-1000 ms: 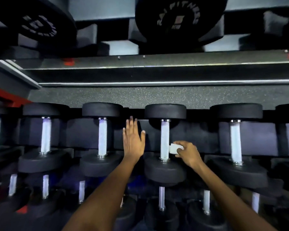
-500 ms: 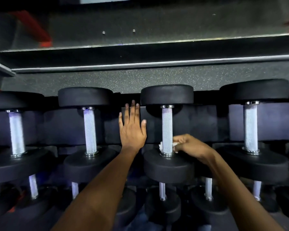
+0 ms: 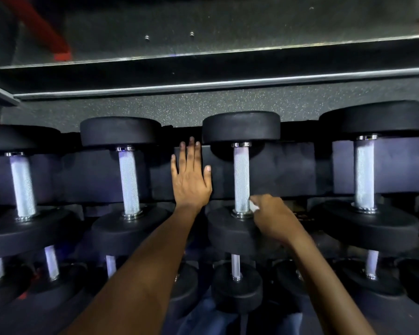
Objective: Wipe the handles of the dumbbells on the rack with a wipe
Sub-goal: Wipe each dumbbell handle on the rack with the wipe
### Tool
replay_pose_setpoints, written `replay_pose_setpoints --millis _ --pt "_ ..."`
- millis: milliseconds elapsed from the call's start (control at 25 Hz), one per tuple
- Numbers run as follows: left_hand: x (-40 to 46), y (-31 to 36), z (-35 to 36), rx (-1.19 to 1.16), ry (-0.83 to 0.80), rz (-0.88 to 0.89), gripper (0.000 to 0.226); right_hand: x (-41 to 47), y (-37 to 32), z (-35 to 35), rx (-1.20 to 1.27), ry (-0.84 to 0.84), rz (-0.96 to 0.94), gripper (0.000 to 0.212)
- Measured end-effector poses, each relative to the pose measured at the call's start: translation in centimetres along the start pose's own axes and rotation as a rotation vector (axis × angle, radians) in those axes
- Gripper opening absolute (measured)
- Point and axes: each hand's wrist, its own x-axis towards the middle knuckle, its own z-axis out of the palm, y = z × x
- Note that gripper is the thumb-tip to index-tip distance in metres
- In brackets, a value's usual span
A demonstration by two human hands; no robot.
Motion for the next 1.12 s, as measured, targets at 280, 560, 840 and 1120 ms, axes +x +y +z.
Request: replay_pose_setpoints --millis 280,560,840,1120 --pt "0.0 0.0 0.0 -0.007 -0.007 -0.01 0.064 -3.3 -4.4 0.3 -0.361 0.012 -0.1 0.03" --pt "0.1 0.0 0.0 -0.025 0.007 0.001 0.065 1.2 -4.4 -0.6 -0.483 -0.158 -0.582 0.031" --pt "-0.1 0.0 0.0 -0.022 0.002 -0.004 0.063 -0.2 -1.4 -1.8 -0.378 -0.271 -0.784 0.039" --pt "-0.1 -0.1 0.1 -0.015 0.004 0.0 0.063 -1.8 1.7 -2.8 -0.165 -0.109 -0.716 0.043"
